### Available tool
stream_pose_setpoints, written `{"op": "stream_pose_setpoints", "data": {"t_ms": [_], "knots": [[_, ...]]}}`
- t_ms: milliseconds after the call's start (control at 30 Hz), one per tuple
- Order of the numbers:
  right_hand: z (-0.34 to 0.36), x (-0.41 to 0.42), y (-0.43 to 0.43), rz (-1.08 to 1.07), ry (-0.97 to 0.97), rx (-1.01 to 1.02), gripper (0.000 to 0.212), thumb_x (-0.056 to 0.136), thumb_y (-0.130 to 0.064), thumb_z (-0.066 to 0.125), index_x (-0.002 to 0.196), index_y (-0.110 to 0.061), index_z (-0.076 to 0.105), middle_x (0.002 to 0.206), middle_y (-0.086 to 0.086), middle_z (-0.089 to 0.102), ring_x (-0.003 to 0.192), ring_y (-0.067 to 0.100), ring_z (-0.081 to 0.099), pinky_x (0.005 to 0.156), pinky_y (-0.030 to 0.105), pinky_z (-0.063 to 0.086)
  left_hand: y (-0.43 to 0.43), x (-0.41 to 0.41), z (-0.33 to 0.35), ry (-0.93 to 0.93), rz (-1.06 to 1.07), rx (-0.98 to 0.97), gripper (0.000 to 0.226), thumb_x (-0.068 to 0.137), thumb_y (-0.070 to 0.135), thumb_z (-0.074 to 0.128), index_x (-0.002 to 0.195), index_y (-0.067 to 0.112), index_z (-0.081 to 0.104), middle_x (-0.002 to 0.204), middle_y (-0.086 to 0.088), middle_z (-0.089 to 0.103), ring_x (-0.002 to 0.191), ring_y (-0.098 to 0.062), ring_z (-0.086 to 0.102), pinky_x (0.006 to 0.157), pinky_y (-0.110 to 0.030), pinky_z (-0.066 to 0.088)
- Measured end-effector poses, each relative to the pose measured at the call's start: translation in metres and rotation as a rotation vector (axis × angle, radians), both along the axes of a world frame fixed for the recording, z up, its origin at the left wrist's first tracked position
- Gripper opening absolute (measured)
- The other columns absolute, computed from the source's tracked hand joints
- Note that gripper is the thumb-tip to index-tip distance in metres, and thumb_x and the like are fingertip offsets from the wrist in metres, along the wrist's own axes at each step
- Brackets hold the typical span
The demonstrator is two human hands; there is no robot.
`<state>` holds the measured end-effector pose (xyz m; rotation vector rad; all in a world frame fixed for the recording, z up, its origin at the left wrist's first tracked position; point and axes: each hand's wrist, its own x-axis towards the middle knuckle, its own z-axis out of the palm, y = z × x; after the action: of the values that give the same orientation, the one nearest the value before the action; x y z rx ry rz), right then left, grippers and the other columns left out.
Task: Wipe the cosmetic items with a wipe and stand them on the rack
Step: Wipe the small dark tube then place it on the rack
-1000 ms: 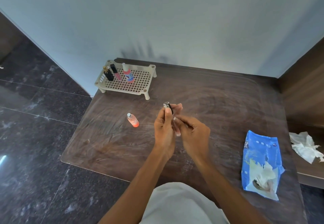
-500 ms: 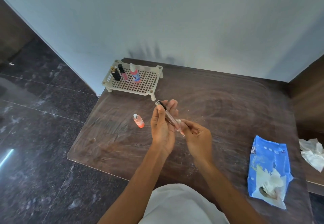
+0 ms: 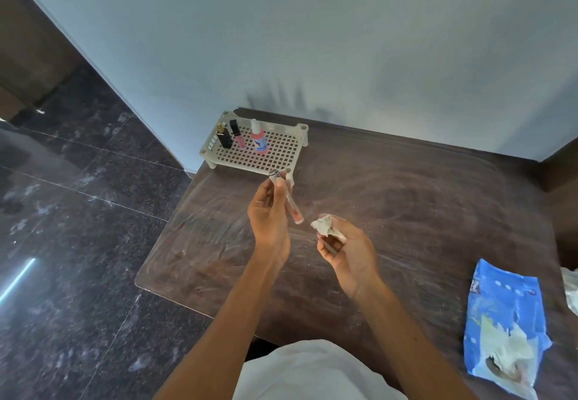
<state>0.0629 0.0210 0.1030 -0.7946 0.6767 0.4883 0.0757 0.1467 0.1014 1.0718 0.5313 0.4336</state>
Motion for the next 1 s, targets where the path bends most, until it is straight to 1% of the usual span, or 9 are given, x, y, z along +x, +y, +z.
{"op": "stream_pose_setpoints", "data": {"t_ms": [100,200,400,467,567,700,800,933,1000], "knots": [[0.001,0.012,0.011,-0.002,-0.004,0.065,0.013,0.095,-0.015,0.062,0.094,-0.002,0.064,0.085,0.012,0.066,0.079,0.023,0.065,0.062,0.028,0.056,0.023,0.011,0.005,0.049,0.005,0.146,0.018,0.092,0.018,0.070,0.109,0.015,0.074,0.099,0.002,0.076,0.094,-0.011,0.069,0.099,-0.037,0.054],[0.004,0.028,0.024,0.100,-0.138,-0.059,0.021,0.098,-0.024,0.062,0.090,-0.005,0.062,0.077,0.007,0.065,0.075,0.018,0.064,0.062,0.024,0.055,0.043,0.022,0.007,0.070,-0.060,0.312,0.012,0.093,0.013,0.070,0.094,0.024,0.075,0.080,0.007,0.077,0.084,-0.008,0.072,0.093,-0.035,0.057],[0.000,0.065,0.054,0.484,-0.656,-0.902,0.019,0.100,-0.024,0.057,0.111,-0.016,0.069,0.100,-0.006,0.072,0.077,0.008,0.067,0.067,0.015,0.053,0.077,0.049,-0.004,0.137,-0.168,0.595,0.012,0.087,0.020,0.077,0.092,0.031,0.074,0.092,0.002,0.076,0.087,-0.015,0.072,0.085,-0.039,0.059],[-0.002,0.080,0.068,0.564,-0.782,-1.074,0.025,0.095,-0.030,0.064,0.115,-0.015,0.069,0.103,-0.008,0.070,0.084,0.005,0.064,0.069,0.005,0.048,0.083,0.058,-0.005,0.124,-0.209,0.674,0.017,0.086,0.019,0.078,0.090,0.035,0.073,0.093,0.006,0.073,0.088,-0.008,0.071,0.078,-0.027,0.059],[-0.012,0.103,0.090,0.578,-0.929,-1.212,0.031,0.087,-0.028,0.075,0.113,-0.010,0.070,0.101,0.002,0.073,0.084,0.007,0.064,0.067,0.003,0.041,0.090,0.071,-0.007,0.086,-0.260,0.758,0.017,0.085,0.016,0.078,0.102,0.019,0.077,0.094,0.005,0.069,0.084,0.002,0.067,0.072,-0.014,0.053],[-0.024,0.131,0.112,0.583,-0.999,-1.335,0.022,0.085,-0.023,0.076,0.102,-0.008,0.074,0.094,0.007,0.076,0.069,0.004,0.055,0.063,-0.002,0.035,0.105,0.091,-0.015,0.061,-0.314,0.728,0.025,0.085,0.014,0.078,0.110,0.013,0.076,0.095,0.007,0.068,0.090,-0.011,0.070,0.079,-0.026,0.059],[-0.030,0.153,0.122,0.527,-0.998,-1.411,0.020,0.088,-0.023,0.074,0.090,-0.003,0.074,0.085,0.010,0.074,0.066,0.007,0.050,0.062,-0.003,0.034,0.118,0.108,-0.022,0.071,-0.269,0.653,0.029,0.087,0.012,0.076,0.116,0.010,0.073,0.103,0.000,0.074,0.094,-0.008,0.071,0.078,-0.017,0.056],[-0.042,0.189,0.136,0.501,-0.920,-1.464,0.021,0.094,-0.022,0.066,0.094,-0.002,0.074,0.091,0.011,0.074,0.073,0.016,0.062,0.064,0.009,0.042,0.137,0.131,-0.044,0.250,-0.202,0.541,0.030,0.096,0.000,0.060,0.123,0.007,0.070,0.107,0.003,0.074,0.093,0.006,0.068,0.091,-0.016,0.055],[-0.051,0.204,0.143,0.529,-0.880,-1.478,0.019,0.094,-0.021,0.066,0.097,-0.004,0.075,0.094,0.010,0.073,0.078,0.016,0.062,0.068,0.012,0.039,0.143,0.139,-0.056,0.316,-0.252,0.487,0.036,0.094,-0.011,0.051,0.122,0.004,0.069,0.108,0.000,0.074,0.098,-0.002,0.070,0.097,-0.023,0.054]]}}
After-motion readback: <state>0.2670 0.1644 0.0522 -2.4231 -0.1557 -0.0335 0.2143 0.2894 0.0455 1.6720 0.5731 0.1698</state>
